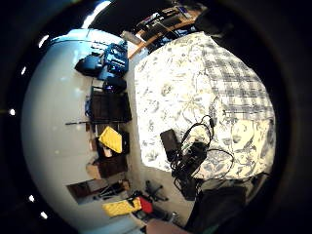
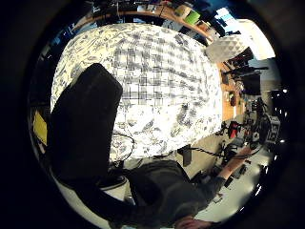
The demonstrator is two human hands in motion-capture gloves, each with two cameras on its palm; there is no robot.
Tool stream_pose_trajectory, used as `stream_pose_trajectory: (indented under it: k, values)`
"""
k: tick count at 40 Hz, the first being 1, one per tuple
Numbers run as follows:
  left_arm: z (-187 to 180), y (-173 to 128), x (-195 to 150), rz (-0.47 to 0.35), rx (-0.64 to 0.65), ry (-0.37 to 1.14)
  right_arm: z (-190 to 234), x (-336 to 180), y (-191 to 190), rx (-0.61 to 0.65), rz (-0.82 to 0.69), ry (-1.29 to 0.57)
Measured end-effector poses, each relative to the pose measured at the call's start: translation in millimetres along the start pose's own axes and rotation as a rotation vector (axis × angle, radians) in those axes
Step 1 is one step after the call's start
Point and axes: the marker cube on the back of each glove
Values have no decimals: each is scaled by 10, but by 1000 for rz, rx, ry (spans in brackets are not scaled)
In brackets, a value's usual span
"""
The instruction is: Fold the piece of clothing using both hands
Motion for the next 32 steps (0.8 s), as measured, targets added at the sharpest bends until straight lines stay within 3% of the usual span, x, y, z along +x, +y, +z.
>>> stream_pose_trajectory:
  k: [20,32]
  values:
    - [38,-59,45,19,-14,-13,41,44,7,-47,-5,26]
    - [202,-45,135,96,-41,23,1,-62,29,-63,-11,50]
